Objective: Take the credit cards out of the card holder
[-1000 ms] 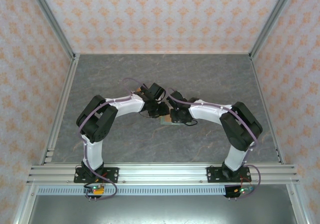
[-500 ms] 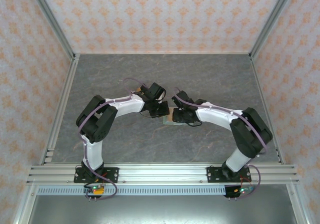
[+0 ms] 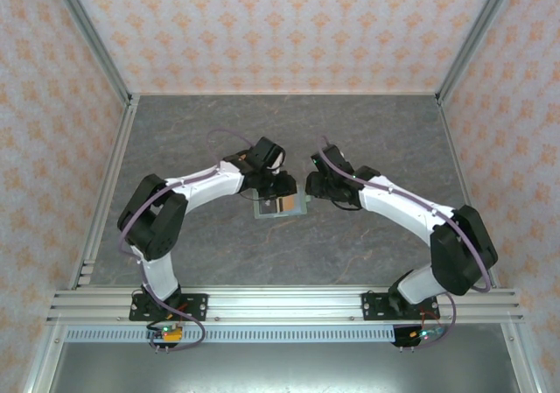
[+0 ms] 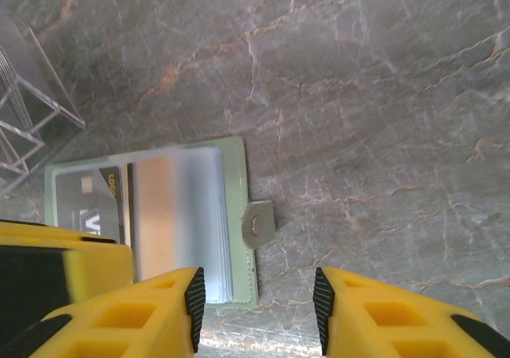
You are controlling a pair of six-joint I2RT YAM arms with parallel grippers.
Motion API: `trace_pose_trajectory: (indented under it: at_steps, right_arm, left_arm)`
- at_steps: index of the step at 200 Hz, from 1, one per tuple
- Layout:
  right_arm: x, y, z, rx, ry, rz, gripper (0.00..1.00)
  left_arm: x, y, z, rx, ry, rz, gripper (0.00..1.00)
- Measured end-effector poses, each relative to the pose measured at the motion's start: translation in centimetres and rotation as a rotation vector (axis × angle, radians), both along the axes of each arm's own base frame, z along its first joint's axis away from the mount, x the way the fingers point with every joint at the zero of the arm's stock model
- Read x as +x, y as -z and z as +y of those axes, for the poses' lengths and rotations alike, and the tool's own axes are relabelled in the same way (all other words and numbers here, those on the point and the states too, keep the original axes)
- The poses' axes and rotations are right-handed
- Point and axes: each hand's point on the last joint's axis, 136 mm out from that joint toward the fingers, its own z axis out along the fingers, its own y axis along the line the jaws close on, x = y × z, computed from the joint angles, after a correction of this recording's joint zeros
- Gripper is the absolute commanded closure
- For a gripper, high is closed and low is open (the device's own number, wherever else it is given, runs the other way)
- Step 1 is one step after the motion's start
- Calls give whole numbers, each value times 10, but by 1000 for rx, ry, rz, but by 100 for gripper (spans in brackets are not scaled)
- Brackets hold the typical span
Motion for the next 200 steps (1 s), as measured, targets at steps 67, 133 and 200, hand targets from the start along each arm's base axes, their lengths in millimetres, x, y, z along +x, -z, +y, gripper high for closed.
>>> trace_pose_trajectory:
  at_steps: [67,133,200]
  right_arm:
    - [4,-19,-8,19,16,-47,58]
    - [-3,3,15,8,-80,34,70]
    - [-9,37,70,-20,-188,125,82]
  left_arm:
    - [17,7,-27,-49,-7,31,47]
    - [13,-20,25,-4,-135,-54,50]
    - [-17,21,69,66,-222,11,65]
